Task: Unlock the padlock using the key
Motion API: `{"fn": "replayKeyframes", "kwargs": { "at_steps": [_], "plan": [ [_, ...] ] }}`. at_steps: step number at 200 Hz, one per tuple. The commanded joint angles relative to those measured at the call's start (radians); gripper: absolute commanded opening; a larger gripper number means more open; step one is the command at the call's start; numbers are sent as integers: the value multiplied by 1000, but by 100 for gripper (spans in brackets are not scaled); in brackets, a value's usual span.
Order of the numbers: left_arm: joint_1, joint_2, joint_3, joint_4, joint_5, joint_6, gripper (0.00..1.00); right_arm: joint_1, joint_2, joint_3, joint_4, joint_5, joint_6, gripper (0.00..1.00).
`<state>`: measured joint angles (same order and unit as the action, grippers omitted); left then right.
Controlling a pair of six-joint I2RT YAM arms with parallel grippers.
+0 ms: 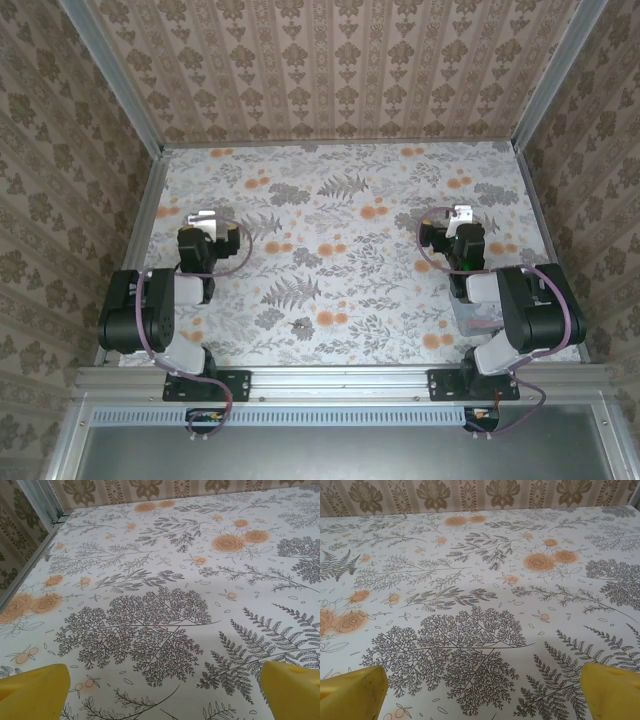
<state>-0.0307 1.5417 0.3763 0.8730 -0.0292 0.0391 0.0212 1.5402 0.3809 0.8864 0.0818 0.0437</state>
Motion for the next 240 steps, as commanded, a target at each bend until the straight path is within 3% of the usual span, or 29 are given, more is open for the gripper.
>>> {"fn": "replayKeyframes", "kwargs": {
  "at_steps": [1,156,191,240],
  "plan": [
    [11,-4,32,-21,32,21,100,-4,-7,20,-10,-22,-16,100],
    [29,-13,45,-50,61,11,99,-15,-45,18,-29,-17,2,100],
    [26,-87,129,-258,7,-8,100,-14,-240,90,-323,37,39,99],
    [3,-187,267,-510,-17,-49,100,-22,-430,258,-841,68,292,100]
  ]
}}
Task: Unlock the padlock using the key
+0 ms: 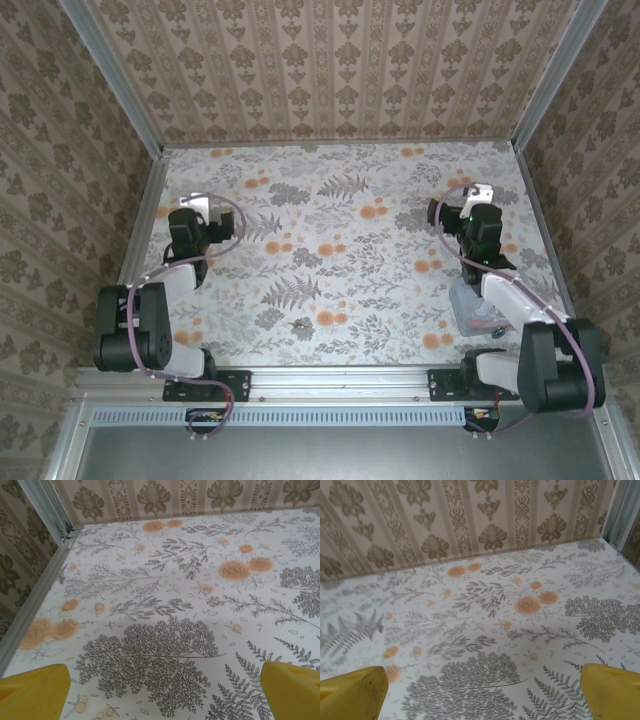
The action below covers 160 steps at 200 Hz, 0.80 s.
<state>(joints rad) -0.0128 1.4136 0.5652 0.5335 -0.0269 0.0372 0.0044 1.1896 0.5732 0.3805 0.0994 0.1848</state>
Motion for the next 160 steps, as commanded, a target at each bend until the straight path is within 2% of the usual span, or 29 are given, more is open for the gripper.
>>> {"fn": "replayKeyframes", "kwargs": {
  "at_steps": [1,29,72,125,131,160],
  "plan": [
    [-15,-61,82,-178,-18,-53,100,-6,-83,69,-343,54,155,100],
    [-58,-82,226,-375,-7,-172,100,-73,-137,172,-619,93,263,99],
    [-237,-54,410,-632,-49,-280,100,-252,-149,214,-847,111,332,99],
    [-437,9,512,-692,8,-403,100,-412,-198,177,-994,261,427,100],
    [-480,20,527,-700,14,-408,100,-429,-199,176,-1007,277,432,99],
    [-562,51,585,-718,33,-409,100,-530,-180,178,-1077,282,467,99]
  ]
}}
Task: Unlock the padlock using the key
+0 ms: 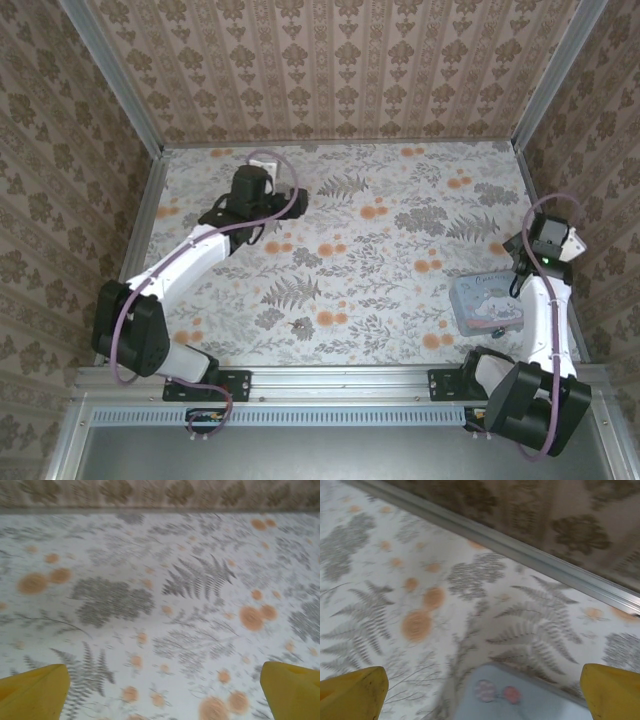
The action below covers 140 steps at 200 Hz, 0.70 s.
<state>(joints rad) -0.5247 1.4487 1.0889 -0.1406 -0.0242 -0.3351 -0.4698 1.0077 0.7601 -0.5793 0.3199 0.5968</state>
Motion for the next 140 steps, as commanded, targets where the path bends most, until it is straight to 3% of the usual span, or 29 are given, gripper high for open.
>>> {"fn": "replayKeyframes", "kwargs": {
  "at_steps": [1,57,140],
  "plan": [
    [-52,17,63,-45,31,-37,100,-59,4,-10,-119,63,56,99],
    [-105,25,135,-64,59,-47,100,-135,12,-76,-93,-23,80,100],
    [-133,36,175,-94,95,-83,100,-130,-58,-215,13,-323,183,100]
  ]
}}
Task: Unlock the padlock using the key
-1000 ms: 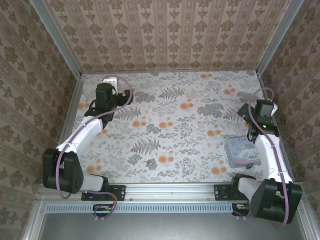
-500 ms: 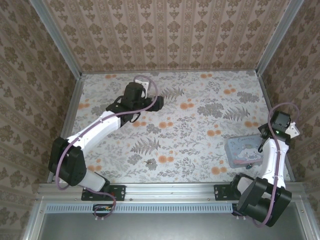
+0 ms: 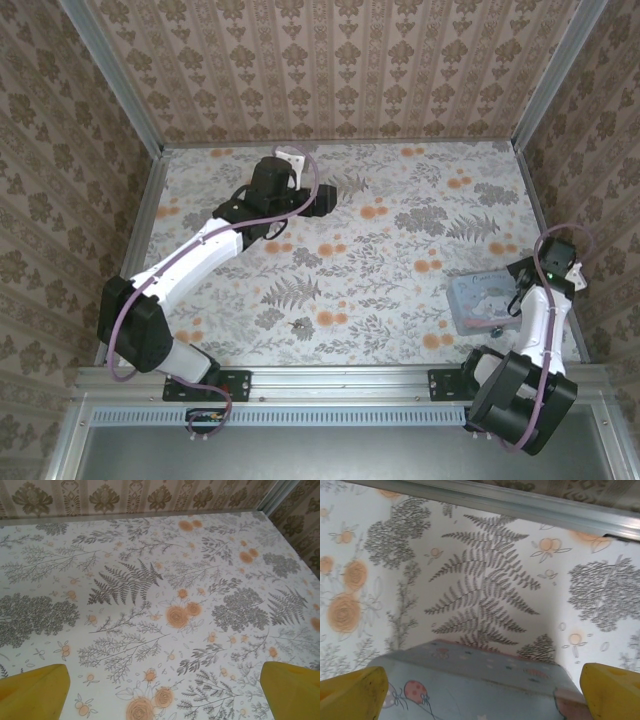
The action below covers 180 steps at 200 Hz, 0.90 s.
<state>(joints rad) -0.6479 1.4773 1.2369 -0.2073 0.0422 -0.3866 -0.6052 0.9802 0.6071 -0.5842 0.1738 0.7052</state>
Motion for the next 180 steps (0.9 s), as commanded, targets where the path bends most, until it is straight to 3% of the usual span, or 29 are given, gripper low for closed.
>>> {"fn": "replayKeyframes", "kwargs": {
  "at_steps": [1,30,66,86,180],
  "plan": [
    [-10,7,28,-27,29,-31,100,6,-32,-64,20,-182,79,100],
    [-21,9,27,-49,51,-55,100,112,-96,-128,100,-271,207,100],
    [-52,13,5,-67,81,-114,100,386,-119,-125,178,-181,349,99],
    [-89,25,-14,-62,98,-165,100,469,-66,-87,200,-162,348,100],
    [-356,173,-2,-35,133,-353,100,445,-5,-12,211,-166,33,100]
  ]
}}
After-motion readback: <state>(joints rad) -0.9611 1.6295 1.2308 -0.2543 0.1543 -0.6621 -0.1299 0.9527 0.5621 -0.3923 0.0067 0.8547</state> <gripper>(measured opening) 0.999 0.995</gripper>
